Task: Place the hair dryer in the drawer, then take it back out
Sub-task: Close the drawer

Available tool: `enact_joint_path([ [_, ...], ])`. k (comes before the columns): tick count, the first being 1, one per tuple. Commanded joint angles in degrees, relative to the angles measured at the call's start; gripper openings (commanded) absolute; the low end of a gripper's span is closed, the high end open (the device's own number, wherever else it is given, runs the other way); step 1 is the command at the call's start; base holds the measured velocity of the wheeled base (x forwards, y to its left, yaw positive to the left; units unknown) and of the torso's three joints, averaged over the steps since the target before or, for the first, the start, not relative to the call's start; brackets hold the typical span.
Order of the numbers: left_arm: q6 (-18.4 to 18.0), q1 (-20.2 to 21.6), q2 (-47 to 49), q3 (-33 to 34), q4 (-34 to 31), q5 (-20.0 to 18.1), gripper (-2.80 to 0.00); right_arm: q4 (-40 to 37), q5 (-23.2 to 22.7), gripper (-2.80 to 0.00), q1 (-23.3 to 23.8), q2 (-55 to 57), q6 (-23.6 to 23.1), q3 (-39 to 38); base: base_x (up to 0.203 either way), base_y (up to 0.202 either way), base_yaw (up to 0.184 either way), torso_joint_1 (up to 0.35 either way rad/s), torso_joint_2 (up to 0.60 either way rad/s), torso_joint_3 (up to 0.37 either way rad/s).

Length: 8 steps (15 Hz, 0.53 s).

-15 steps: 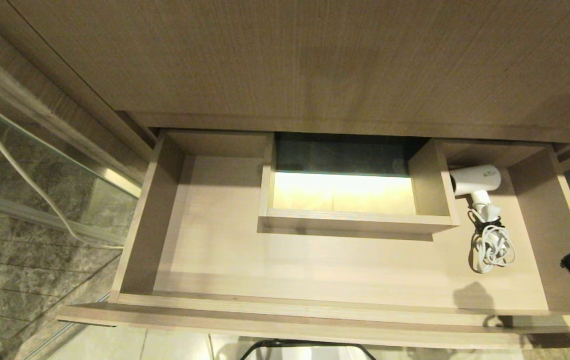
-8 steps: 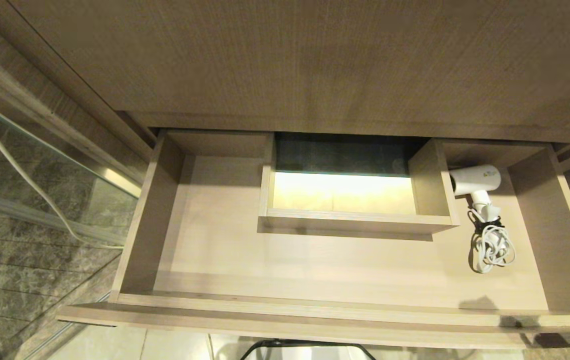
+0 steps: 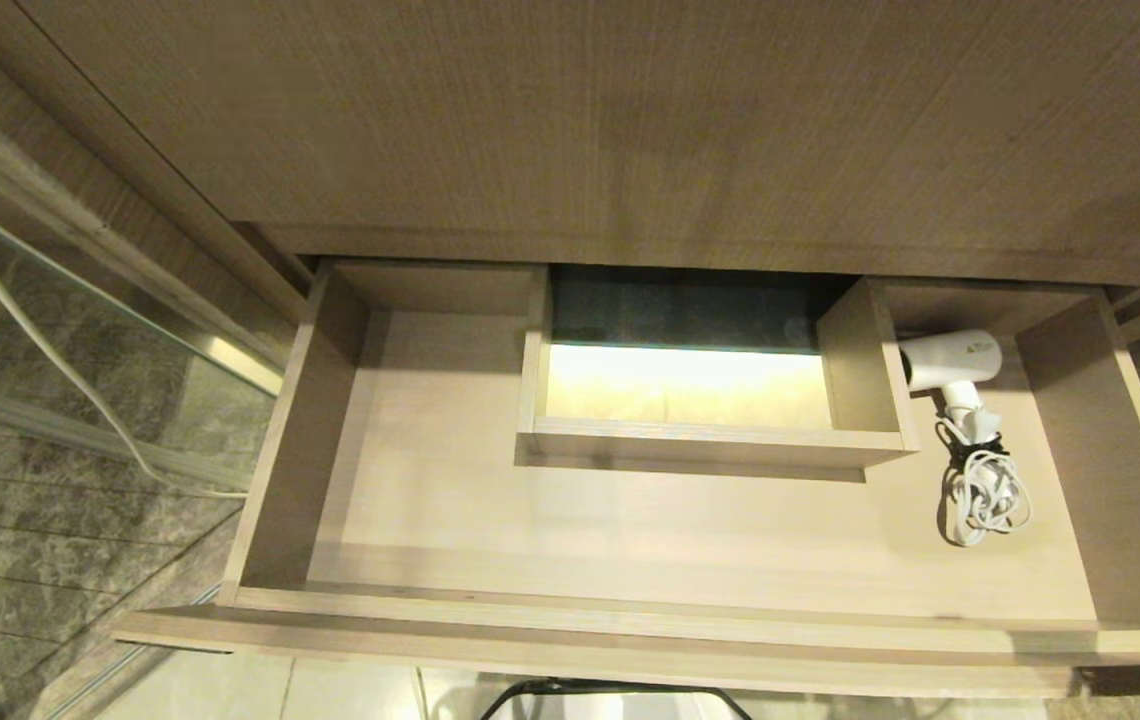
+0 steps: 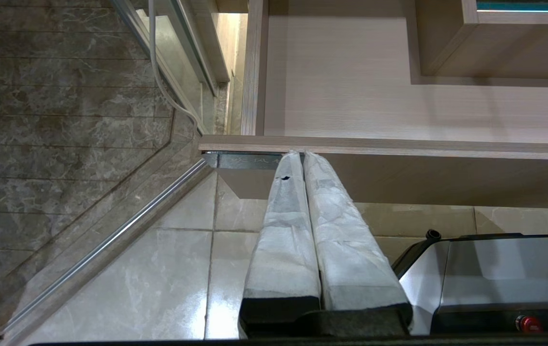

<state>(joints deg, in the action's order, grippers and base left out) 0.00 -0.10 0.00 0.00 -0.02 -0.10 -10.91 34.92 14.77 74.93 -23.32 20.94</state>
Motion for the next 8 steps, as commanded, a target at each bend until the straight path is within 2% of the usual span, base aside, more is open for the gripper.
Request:
enact_joint_path([
  [1, 0.0, 0.0, 0.0, 0.1, 0.0, 0.0, -2.8, 0.5, 0.0, -2.8, 0.0, 4.3, 0.0, 0.4, 0.0, 0.0, 0.0, 0.0, 0.0, 0.0],
  [8, 0.0, 0.0, 0.0, 0.1, 0.0, 0.0, -2.8, 4.3, -0.2, -2.8, 0.0, 11.6, 0.0, 0.7, 0.0, 0.0, 0.0, 0.0, 0.0, 0.0],
])
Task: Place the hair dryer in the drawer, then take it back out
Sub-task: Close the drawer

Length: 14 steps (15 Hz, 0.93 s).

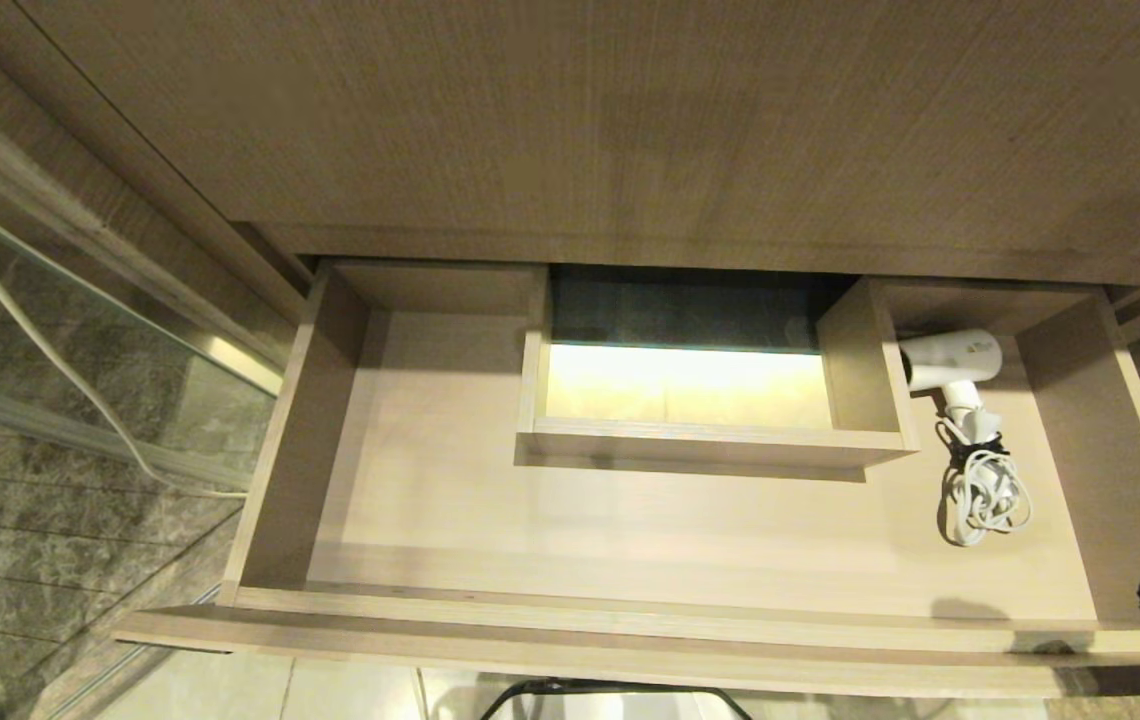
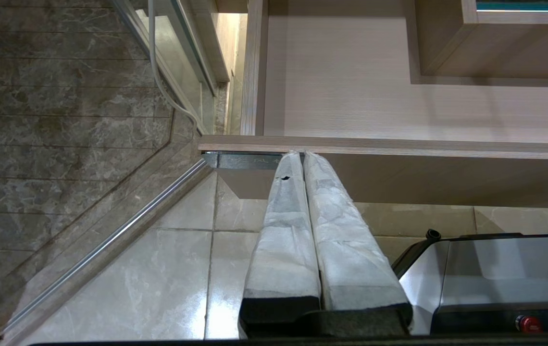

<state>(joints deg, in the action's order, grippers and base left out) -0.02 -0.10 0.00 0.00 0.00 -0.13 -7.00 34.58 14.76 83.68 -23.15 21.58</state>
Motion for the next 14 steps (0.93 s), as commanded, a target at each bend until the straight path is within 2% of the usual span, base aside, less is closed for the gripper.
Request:
enact_joint_path([
  [1, 0.0, 0.0, 0.0, 0.1, 0.0, 0.0, -2.8, 1.5, 0.1, -2.8, -0.1, 3.9, -0.2, 0.2, 0.0, 0.0, 0.0, 0.0, 0.0, 0.0],
  [7, 0.0, 0.0, 0.0, 0.1, 0.0, 0.0, -2.8, 7.1, -0.1, -2.8, -1.0, 7.1, -0.3, 3.4, 0.0, 0.0, 0.0, 0.0, 0.0, 0.0],
  [14, 0.0, 0.0, 0.0, 0.1, 0.0, 0.0, -2.8, 9.6, -2.4, -2.8, -1.3, 3.4, -0.2, 4.8, 0.0, 0.0, 0.0, 0.0, 0.0, 0.0],
])
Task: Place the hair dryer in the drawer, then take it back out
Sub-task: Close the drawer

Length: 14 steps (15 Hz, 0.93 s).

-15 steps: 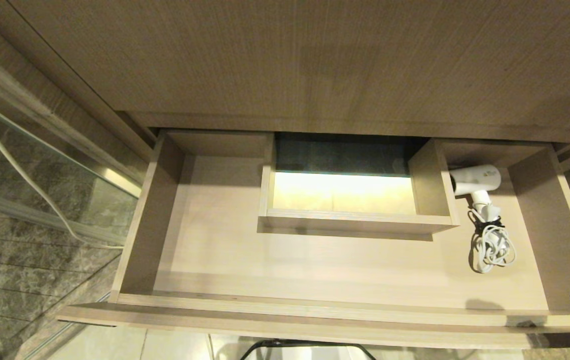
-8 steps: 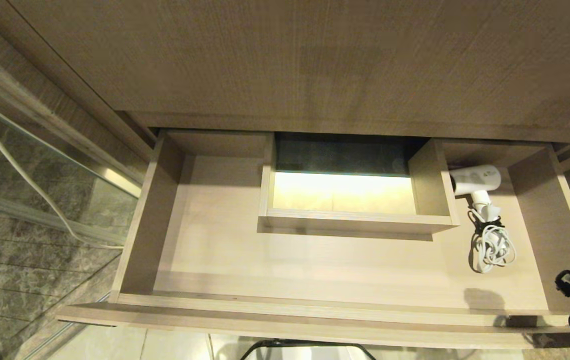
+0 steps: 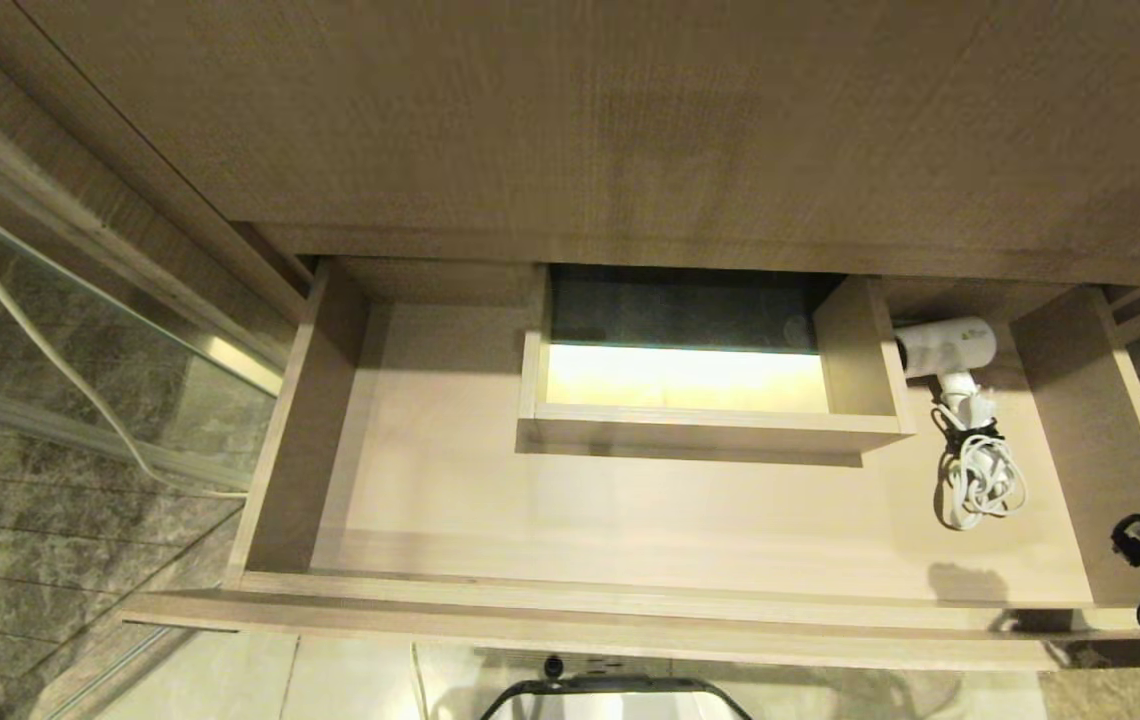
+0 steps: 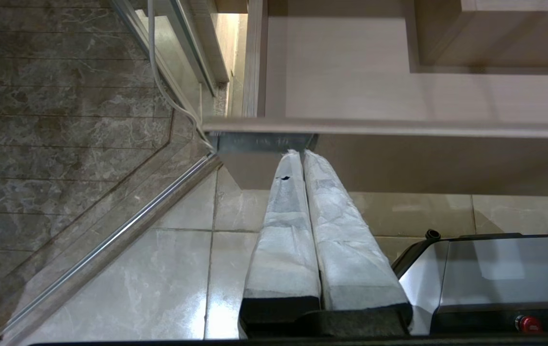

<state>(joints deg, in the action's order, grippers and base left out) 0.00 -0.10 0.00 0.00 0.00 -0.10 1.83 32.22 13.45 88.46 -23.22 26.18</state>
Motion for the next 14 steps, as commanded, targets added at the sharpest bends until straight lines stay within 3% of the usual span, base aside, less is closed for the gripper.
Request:
enact_joint_path([
  [1, 0.0, 0.0, 0.0, 0.1, 0.0, 0.0, -2.8, 2.9, -0.6, -2.8, 0.0, -2.3, -0.2, 0.2, 0.0, 0.0, 0.0, 0.0, 0.0, 0.0],
  [5, 0.0, 0.0, 0.0, 0.1, 0.0, 0.0, -2.8, 11.1, -6.6, -2.8, -0.7, -4.1, -0.2, 2.4, 0.0, 0.0, 0.0, 0.0, 0.0, 0.0],
  [7, 0.0, 0.0, 0.0, 0.1, 0.0, 0.0, -2.8, 13.7, -7.0, -2.8, -1.8, -4.2, -0.2, 4.0, 0.0, 0.0, 0.0, 0.0, 0.0, 0.0],
  [14, 0.0, 0.0, 0.0, 0.1, 0.0, 0.0, -2.8, 36.7, -11.5, -2.8, -3.9, 0.5, -0.4, 13.8, 0.0, 0.0, 0.0, 0.0, 0.0, 0.0],
])
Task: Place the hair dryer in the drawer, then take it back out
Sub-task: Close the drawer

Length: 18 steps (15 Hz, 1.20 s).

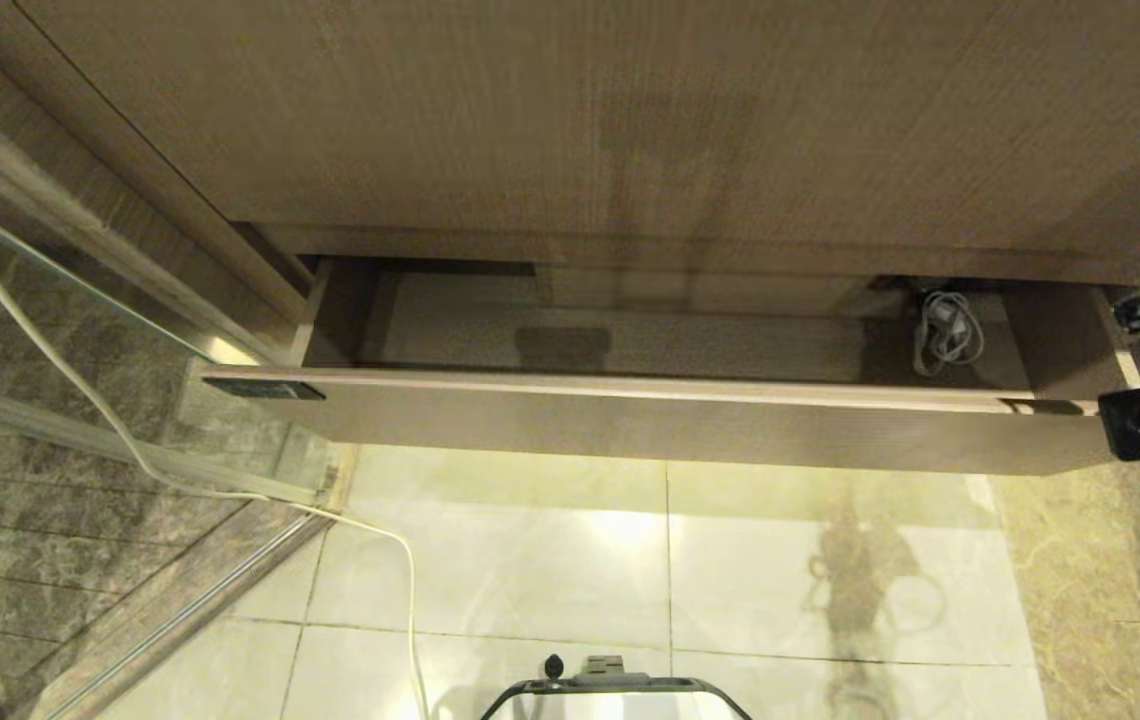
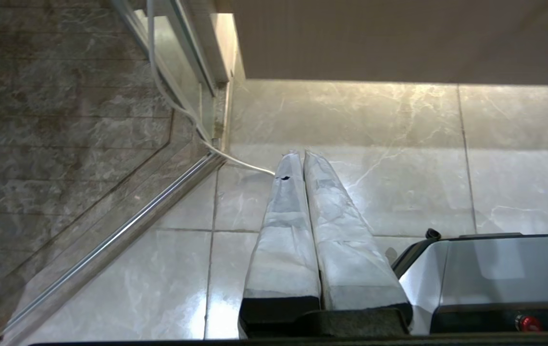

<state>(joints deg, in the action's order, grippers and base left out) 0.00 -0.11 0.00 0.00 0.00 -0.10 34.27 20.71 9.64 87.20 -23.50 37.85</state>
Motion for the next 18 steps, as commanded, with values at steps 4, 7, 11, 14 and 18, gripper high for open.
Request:
enact_joint_path([
  [4, 0.0, 0.0, 0.0, 0.1, 0.0, 0.0, -2.8, 6.3, -0.1, -2.8, -0.2, 0.4, -0.1, 1.1, 0.0, 0.0, 0.0, 0.0, 0.0, 0.0],
  [7, 0.0, 0.0, 0.0, 0.1, 0.0, 0.0, -2.8, 5.0, -1.5, -2.8, -0.2, -1.9, 0.0, -1.5, 0.0, 0.0, 0.0, 0.0, 0.0, 0.0],
  [11, 0.0, 0.0, 0.0, 0.1, 0.0, 0.0, -2.8, 4.8, -2.9, -2.8, -0.8, -3.7, 0.2, -4.9, 0.0, 0.0, 0.0, 0.0, 0.0, 0.0],
  [14, 0.0, 0.0, 0.0, 0.1, 0.0, 0.0, -2.8, 5.0, -3.8, -2.8, -0.8, -1.1, 0.2, -5.7, 0.0, 0.0, 0.0, 0.0, 0.0, 0.0],
  [18, 0.0, 0.0, 0.0, 0.1, 0.0, 0.0, -2.8, 6.6, -4.6, -2.8, -1.1, 8.1, 0.1, 0.2, 0.0, 0.0, 0.0, 0.0, 0.0, 0.0],
])
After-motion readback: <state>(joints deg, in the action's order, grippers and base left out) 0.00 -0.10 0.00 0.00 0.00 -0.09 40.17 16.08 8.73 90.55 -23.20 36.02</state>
